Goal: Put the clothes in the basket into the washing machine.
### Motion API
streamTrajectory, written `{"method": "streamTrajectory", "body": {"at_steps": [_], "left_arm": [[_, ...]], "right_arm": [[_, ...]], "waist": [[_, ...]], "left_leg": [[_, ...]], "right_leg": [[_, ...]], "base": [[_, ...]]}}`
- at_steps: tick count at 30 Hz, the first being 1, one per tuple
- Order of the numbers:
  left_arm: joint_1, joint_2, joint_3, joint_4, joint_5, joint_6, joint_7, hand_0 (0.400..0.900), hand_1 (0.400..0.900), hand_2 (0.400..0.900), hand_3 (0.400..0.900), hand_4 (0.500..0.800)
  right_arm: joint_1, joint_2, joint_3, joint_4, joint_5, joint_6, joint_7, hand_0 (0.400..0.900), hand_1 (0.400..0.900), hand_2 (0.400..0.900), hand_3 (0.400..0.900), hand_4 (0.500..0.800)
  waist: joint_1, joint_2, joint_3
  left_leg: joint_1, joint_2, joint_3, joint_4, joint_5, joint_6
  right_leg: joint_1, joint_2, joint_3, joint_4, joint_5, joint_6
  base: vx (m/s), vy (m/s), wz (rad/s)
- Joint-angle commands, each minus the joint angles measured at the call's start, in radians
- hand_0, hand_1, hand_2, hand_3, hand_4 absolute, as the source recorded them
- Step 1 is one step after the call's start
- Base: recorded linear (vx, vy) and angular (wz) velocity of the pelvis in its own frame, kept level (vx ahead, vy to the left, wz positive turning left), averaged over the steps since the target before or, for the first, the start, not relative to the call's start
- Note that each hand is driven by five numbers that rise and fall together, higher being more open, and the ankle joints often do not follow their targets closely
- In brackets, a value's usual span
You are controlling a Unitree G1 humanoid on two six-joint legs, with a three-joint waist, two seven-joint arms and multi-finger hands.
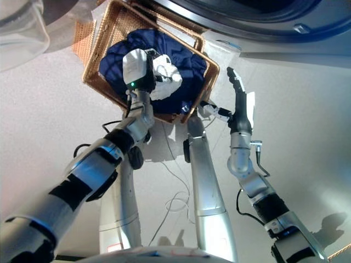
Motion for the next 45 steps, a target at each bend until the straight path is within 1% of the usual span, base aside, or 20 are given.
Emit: {"method": "streamTrajectory", "body": {"at_steps": [1, 8, 10, 14, 15, 16, 17, 19, 20, 22, 27, 28, 30, 31, 32, 34, 37, 39, 43, 45], "left_arm": [[0.07, -0.045, 0.01, 0.102, -0.002, 0.041, -0.034, 0.4, 0.4, 0.4, 0.4, 0.5], [0.085, -0.047, 0.012, 0.099, -0.013, 0.031, -0.042, 0.4, 0.4, 0.4, 0.4, 0.5], [0.102, -0.047, 0.012, 0.078, -0.025, 0.018, -0.042, 0.4, 0.4, 0.4, 0.4, 0.5], [0.123, -0.063, 0.023, 0.043, -0.068, -0.007, -0.042, 0.4, 0.4, 0.4, 0.4, 0.5], [0.124, -0.062, 0.023, 0.043, -0.068, -0.007, -0.042, 0.4, 0.4, 0.4, 0.4, 0.5], [0.134, -0.071, 0.037, 0.025, -0.106, -0.024, -0.037, 0.4, 0.4, 0.4, 0.4, 0.5], [0.134, -0.071, 0.037, 0.025, -0.106, -0.024, -0.037, 0.4, 0.4, 0.4, 0.4, 0.5], [0.153, -0.081, 0.061, -0.005, -0.167, -0.052, -0.042, 0.4, 0.4, 0.4, 0.4, 0.5], [0.153, -0.08, 0.061, -0.006, -0.167, -0.052, -0.042, 0.4, 0.4, 0.4, 0.4, 0.5], [0.168, -0.082, 0.074, -0.056, -0.212, -0.087, -0.042, 0.4, 0.4, 0.4, 0.4, 0.5], [0.184, -0.072, 0.092, -0.157, -0.296, -0.131, -0.061, 0.4, 0.4, 0.4, 0.4, 0.5], [0.188, -0.065, 0.099, -0.19, -0.317, -0.144, -0.061, 0.4, 0.4, 0.4, 0.4, 0.5], [0.195, -0.065, 0.1, -0.207, -0.337, -0.153, -0.073, 0.4, 0.4, 0.4, 0.4, 0.5], [0.196, -0.065, 0.101, -0.207, -0.337, -0.153, -0.074, 0.4, 0.4, 0.4, 0.4, 0.5], [0.204, -0.062, 0.107, -0.241, -0.373, -0.17, -0.085, 0.4, 0.4, 0.4, 0.4, 0.5], [0.214, -0.065, 0.121, -0.254, -0.442, -0.197, -0.112, 0.4, 0.4, 0.4, 0.4, 0.5], [0.233, -0.067, 0.147, -0.328, -0.589, -0.246, -0.161, 0.4, 0.4, 0.4, 0.4, 0.5], [0.231, -0.072, 0.152, -0.376, -0.685, -0.28, -0.184, 0.4, 0.4, 0.4, 0.4, 0.5], [0.217, -0.086, 0.176, -0.438, -0.914, -0.348, -0.244, 0.4, 0.4, 0.4, 0.4, 0.5], [0.204, -0.108, 0.199, -0.441, -1.067, -0.38, -0.272, 0.4, 0.4, 0.4, 0.4, 0.5]], "right_arm": [[0.048, -0.045, -0.035, -0.159, 0.004, -0.071, -0.015, 0.9, 0.9, 0.9, 0.9, 0.8], [0.039, -0.036, -0.034, -0.137, 0.005, -0.071, -0.016, 0.9, 0.9, 0.9, 0.9, 0.8], [0.026, -0.029, -0.029, -0.116, 0.004, -0.068, -0.022, 0.9, 0.9, 0.9, 0.9, 0.8], [0.001, -0.025, -0.012, -0.084, -0.004, -0.059, -0.036, 0.9, 0.9, 0.9, 0.9, 0.8], [0.001, -0.025, -0.011, -0.084, -0.004, -0.059, -0.036, 0.9, 0.9, 0.9, 0.9, 0.8], [-0.005, -0.022, 0.0, -0.067, -0.005, -0.054, -0.039, 0.9, 0.9, 0.9, 0.9, 0.8], [-0.006, -0.022, 0.0, -0.066, -0.005, -0.054, -0.039, 0.9, 0.9, 0.9, 0.9, 0.8], [-0.01, -0.023, 0.012, -0.049, -0.008, -0.041, -0.035, 0.9, 0.9, 0.9, 0.9, 0.8], [-0.01, -0.023, 0.012, -0.049, -0.008, -0.041, -0.035, 0.9, 0.9, 0.9, 0.9, 0.8], [-0.001, -0.025, 0.017, -0.019, -0.012, -0.032, -0.026, 0.9, 0.9, 0.9, 0.9, 0.8], [0.028, -0.034, 0.009, -0.005, -0.006, -0.022, 0.001, 0.9, 0.9, 0.9, 0.9, 0.8], [0.038, -0.036, 0.002, -0.009, -0.002, -0.021, 0.008, 0.9, 0.9, 0.9, 0.9, 0.8], [0.049, -0.035, -0.001, 0.001, 0.0, -0.016, 0.018, 0.9, 0.9, 0.9, 0.9, 0.8], [0.05, -0.035, 0.0, 0.002, 0.0, -0.016, 0.018, 0.9, 0.9, 0.9, 0.9, 0.8], [0.063, -0.034, -0.007, 0.012, 0.005, -0.013, 0.025, 0.9, 0.9, 0.9, 0.9, 0.8], [0.077, -0.03, -0.008, 0.015, 0.011, -0.012, 0.038, 0.9, 0.9, 0.9, 0.9, 0.8], [0.105, -0.032, -0.016, 0.013, 0.024, -0.01, 0.059, 0.9, 0.9, 0.9, 0.9, 0.8], [0.115, -0.033, -0.017, 0.003, 0.035, -0.006, 0.066, 0.9, 0.9, 0.9, 0.9, 0.8], [0.136, -0.027, -0.012, -0.001, 0.052, 0.0, 0.09, 0.9, 0.9, 0.9, 0.9, 0.8], [0.145, -0.028, -0.006, -0.002, 0.06, 0.009, 0.102, 0.9, 0.9, 0.9, 0.9, 0.8]], "waist": [[-0.063, 0.03, 0.038], [-0.068, 0.035, 0.001], [-0.066, 0.044, -0.031], [-0.061, 0.052, -0.051], [-0.063, 0.051, -0.047], [-0.058, 0.054, -0.055], [-0.06, 0.053, -0.052], [-0.055, 0.05, -0.06], [-0.056, 0.049, -0.057], [-0.051, 0.047, -0.056], [-0.047, 0.041, -0.052], [-0.061, 0.033, -0.049], [-0.061, 0.031, -0.051], [-0.048, 0.039, -0.054], [-0.062, 0.03, -0.054], [-0.066, 0.027, -0.057], [-0.063, 0.029, -0.067], [-0.063, 0.032, -0.072], [-0.067, 0.036, -0.084], [-0.071, 0.042, -0.093]], "left_leg": [[-0.003, -0.012, -0.009, 0.111, -0.073, 0.023], [0.001, -0.024, -0.002, 0.077, -0.06, 0.019], [0.022, -0.033, 0.009, 0.032, -0.049, 0.016], [0.133, -0.048, 0.018, -0.089, -0.025, 0.018], [0.14, -0.049, 0.019, -0.094, -0.023, 0.018], [0.195, -0.053, 0.016, -0.147, -0.009, 0.016], [0.201, -0.054, 0.017, -0.152, -0.007, 0.016], [0.294, -0.062, 0.013, -0.243, 0.016, 0.012], [0.299, -0.063, 0.013, -0.247, 0.018, 0.012], [0.389, -0.067, 0.004, -0.324, 0.037, 0.006], [0.518, -0.076, -0.01, -0.457, 0.076, 0.001], [0.532, -0.092, -0.005, -0.491, 0.121, 0.004], [0.579, -0.098, -0.008, -0.532, 0.134, 0.001], [0.595, -0.084, -0.015, -0.533, 0.103, -0.002], [0.63, -0.101, -0.011, -0.578, 0.15, -0.003], [0.672, -0.101, -0.01, -0.604, 0.158, -0.006], [0.721, -0.103, -0.014, -0.63, 0.161, -0.008], [0.749, -0.106, -0.016, -0.655, 0.167, -0.011], [0.812, -0.102, -0.017, -0.713, 0.182, -0.019], [0.839, -0.099, -0.018, -0.74, 0.192, -0.023]], "right_leg": [[0.004, 0.046, -0.083, -0.11, 0.106, 0.025], [0.004, 0.035, -0.086, -0.126, 0.105, 0.021], [0.005, 0.024, -0.088, -0.146, 0.108, 0.021], [0.078, 0.004, -0.088, -0.211, 0.117, 0.023], [0.084, 0.003, -0.087, -0.213, 0.117, 0.023], [0.127, -0.009, -0.087, -0.24, 0.12, 0.024], [0.132, -0.01, -0.086, -0.242, 0.12, 0.024], [0.208, -0.026, -0.082, -0.284, 0.126, 0.027], [0.213, -0.027, -0.081, -0.286, 0.126, 0.027], [0.294, -0.048, -0.074, -0.33, 0.132, 0.028], [0.41, -0.073, -0.077, -0.407, 0.149, 0.03], [0.425, -0.094, -0.075, -0.433, 0.183, 0.028], [0.463, -0.098, -0.081, -0.451, 0.185, 0.028], [0.474, -0.082, -0.082, -0.443, 0.157, 0.032], [0.497, -0.099, -0.084, -0.464, 0.186, 0.028], [0.52, -0.093, -0.081, -0.458, 0.184, 0.026], [0.549, -0.09, -0.082, -0.446, 0.173, 0.023], [0.567, -0.09, -0.082, -0.448, 0.167, 0.022], [0.608, -0.088, -0.084, -0.463, 0.159, 0.021], [0.616, -0.083, -0.085, -0.459, 0.154, 0.019]], "base": [[0.01, 0.016, 0.03], [0.02, 0.018, 0.08], [0.06, 0.066, 0.16], [0.06, 0.048, 0.21], [0.07, 0.046, 0.24], [0.05, 0.026, 0.17], [0.1, 0.055, 0.27], [0.09, 0.041, 0.2], [0.09, 0.031, 0.2], [0.1, 0.04, 0.19], [0.07, 0.029, 0.08], [-0.01, 0.019, 0.25], [0.07, 0.001, 0.07], [0.09, -0.001, 0.07], [0.1, 0.01, 0.04], [0.06, 0.022, 0.09], [0.08, 0.014, -0.03], [0.07, 0.011, -0.03], [0.08, 0.001, -0.02], [0.09, 0.007, -0.04]]}}
